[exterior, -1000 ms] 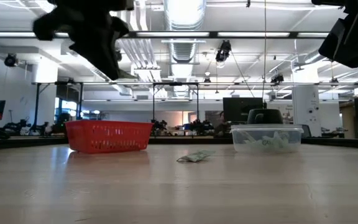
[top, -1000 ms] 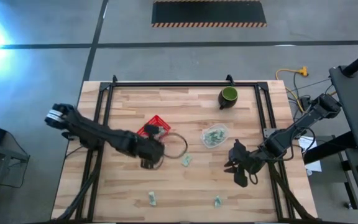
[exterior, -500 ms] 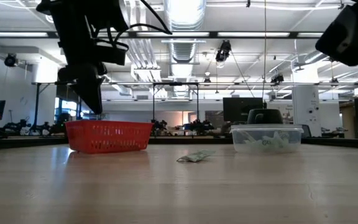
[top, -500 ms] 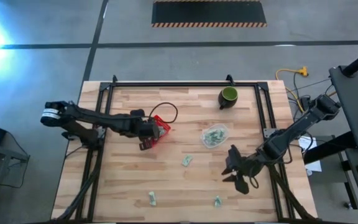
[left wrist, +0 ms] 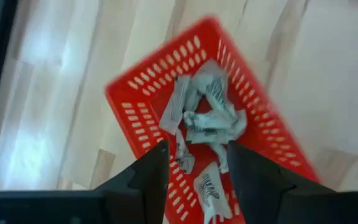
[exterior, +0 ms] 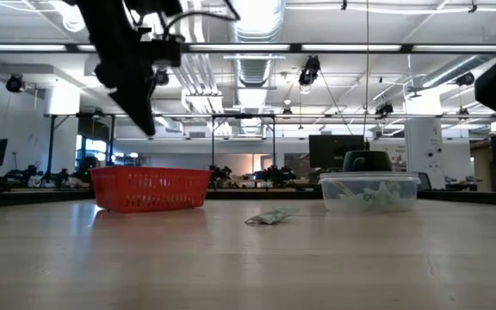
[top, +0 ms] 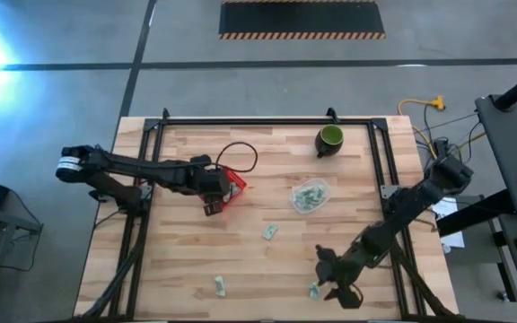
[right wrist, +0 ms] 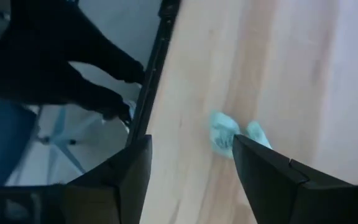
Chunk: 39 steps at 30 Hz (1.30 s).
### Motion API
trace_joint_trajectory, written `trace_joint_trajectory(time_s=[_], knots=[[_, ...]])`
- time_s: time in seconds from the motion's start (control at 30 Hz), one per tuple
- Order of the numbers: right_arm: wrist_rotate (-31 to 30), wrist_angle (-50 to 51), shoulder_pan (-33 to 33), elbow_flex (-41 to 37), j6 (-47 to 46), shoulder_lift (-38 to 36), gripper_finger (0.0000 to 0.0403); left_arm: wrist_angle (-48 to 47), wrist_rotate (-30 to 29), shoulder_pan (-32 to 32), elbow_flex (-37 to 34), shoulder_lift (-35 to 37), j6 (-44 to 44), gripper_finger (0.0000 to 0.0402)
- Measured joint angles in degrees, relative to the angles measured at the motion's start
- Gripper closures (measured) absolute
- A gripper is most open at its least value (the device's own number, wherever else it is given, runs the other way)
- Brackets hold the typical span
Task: Pick and place items into bin
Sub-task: Put the stevia packet into the transparent bin
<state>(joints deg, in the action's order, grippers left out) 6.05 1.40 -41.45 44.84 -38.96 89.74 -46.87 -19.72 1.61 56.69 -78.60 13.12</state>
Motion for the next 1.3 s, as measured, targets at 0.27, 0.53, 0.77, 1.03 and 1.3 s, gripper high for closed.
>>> trace_joint_trajectory(time_s=[0.27, 0.53, 0.77, 1.03, 1.3], knots=[[-5.29, 10.56, 0.05, 9.92, 7.38, 9.11, 0.0188, 0.21, 0.4, 1.19, 6.77, 5.82, 2.15, 0.0257], [-6.56, 14.07, -1.15, 14.58, 12.47, 15.03, 0.0188, 0.14, -0.23, 3.18, 10.03, 10.68, 4.98, 0.0257], [-7.84, 19.84, -1.58, 18.9, 12.21, 19.84, 0.0188, 0.23, -0.24, 4.9, 10.22, 12.23, 6.26, 0.0257], [-10.37, 26.9, -2.22, 23.54, 11.93, 22.15, 0.0237, 0.21, -0.24, 5.98, 10.07, 11.81, 6.24, 0.0257], [-10.26, 29.44, -2.52, 22.99, 8.44, 20.72, 0.0339, 0.3, -0.26, 6.82, 9.9, 11.51, 6.27, 0.0257]])
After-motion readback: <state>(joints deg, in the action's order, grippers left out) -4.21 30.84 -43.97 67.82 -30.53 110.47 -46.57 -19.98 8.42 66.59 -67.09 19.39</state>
